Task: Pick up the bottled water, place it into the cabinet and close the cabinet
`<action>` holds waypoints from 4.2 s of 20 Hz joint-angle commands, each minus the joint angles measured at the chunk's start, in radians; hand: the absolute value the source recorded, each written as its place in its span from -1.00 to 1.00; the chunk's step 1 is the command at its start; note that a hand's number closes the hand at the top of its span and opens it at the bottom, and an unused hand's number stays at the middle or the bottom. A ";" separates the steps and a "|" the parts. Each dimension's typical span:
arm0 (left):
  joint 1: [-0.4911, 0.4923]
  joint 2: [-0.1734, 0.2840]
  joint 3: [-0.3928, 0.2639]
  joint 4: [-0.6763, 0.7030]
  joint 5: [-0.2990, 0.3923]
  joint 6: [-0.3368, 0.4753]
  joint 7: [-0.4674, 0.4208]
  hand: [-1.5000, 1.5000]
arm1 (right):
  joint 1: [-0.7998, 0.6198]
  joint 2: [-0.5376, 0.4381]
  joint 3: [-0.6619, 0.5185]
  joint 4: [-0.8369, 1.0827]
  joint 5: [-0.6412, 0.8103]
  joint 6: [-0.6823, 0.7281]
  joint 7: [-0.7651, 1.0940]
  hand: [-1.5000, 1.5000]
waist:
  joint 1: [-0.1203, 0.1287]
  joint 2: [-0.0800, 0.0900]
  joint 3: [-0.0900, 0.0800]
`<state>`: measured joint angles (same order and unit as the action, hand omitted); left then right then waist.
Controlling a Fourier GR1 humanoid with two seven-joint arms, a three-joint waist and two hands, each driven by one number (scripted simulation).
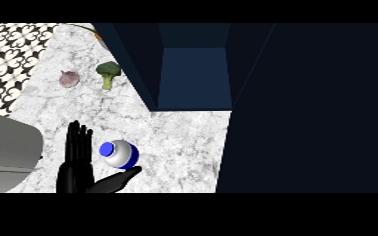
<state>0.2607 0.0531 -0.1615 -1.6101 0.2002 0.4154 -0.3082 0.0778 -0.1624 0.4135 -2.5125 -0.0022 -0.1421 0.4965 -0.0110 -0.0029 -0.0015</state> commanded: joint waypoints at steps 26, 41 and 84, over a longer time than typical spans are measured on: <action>-0.249 -0.036 0.215 0.705 0.179 -0.291 -0.467 -1.00 | -0.001 -0.017 0.062 -0.134 0.079 -0.059 0.058 -1.00 | 0.003 0.001 0.001; -0.394 -0.028 0.223 0.946 0.253 -0.503 -0.525 1.00 | 0.017 -0.037 0.039 -0.142 0.075 -0.085 0.051 -1.00 | -0.003 0.000 0.000; -0.893 -0.053 -0.211 0.789 0.433 -0.233 -0.240 1.00 | 0.250 -0.066 -0.711 0.085 -0.450 0.326 -0.297 -1.00 | -0.036 -0.001 0.003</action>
<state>-0.5534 0.0054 -0.3374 -0.8001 0.5953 0.1315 -0.5906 0.2665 -0.2496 -0.2343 -2.3900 -0.2584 0.1342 0.2203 -0.0373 -0.0038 0.0013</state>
